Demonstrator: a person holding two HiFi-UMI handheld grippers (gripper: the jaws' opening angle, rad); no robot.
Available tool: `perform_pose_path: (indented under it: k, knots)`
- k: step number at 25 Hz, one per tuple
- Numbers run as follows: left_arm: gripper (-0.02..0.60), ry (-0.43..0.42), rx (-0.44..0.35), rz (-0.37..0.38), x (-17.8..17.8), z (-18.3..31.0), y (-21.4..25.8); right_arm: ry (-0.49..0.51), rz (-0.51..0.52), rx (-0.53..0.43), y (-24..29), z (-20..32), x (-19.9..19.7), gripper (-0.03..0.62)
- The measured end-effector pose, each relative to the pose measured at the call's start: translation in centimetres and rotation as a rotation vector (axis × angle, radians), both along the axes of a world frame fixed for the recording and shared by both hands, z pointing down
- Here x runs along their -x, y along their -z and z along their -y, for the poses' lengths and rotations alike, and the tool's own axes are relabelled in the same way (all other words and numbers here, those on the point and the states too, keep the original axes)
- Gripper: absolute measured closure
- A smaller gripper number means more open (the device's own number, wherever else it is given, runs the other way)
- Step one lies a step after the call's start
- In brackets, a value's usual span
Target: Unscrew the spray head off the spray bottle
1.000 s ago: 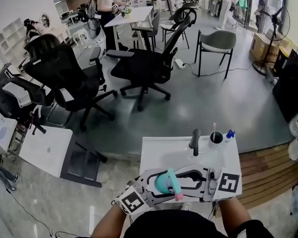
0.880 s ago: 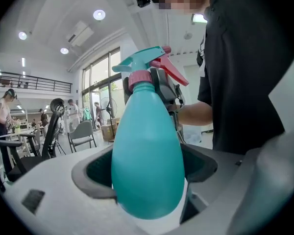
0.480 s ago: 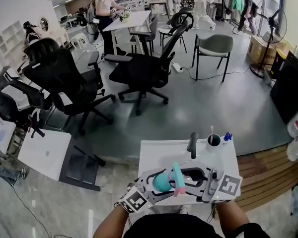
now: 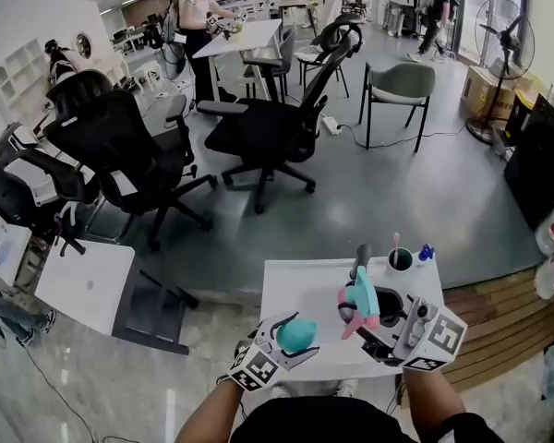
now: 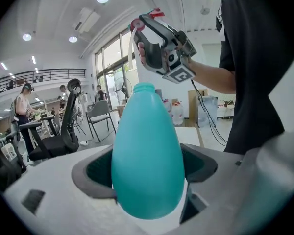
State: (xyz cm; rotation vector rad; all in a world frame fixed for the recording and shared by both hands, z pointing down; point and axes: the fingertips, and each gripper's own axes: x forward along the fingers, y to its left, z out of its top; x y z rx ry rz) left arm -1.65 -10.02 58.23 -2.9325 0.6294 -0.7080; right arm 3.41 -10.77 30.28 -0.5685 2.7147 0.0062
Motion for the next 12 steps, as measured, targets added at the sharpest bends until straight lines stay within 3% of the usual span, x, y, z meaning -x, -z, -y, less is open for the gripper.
perform_pose_path:
  k: [6,12]
  knots:
    - [0.175,0.099,0.029,-0.003,1.7,1.0,-1.1,-0.084,0.036,-0.006,0.7,0.8,-1.3,0.457]
    - [0.175,0.268,0.002,-0.068,3.4,3.9,2.6,-0.172,0.026,0.032,-1.0,2.0,-2.7,0.457]
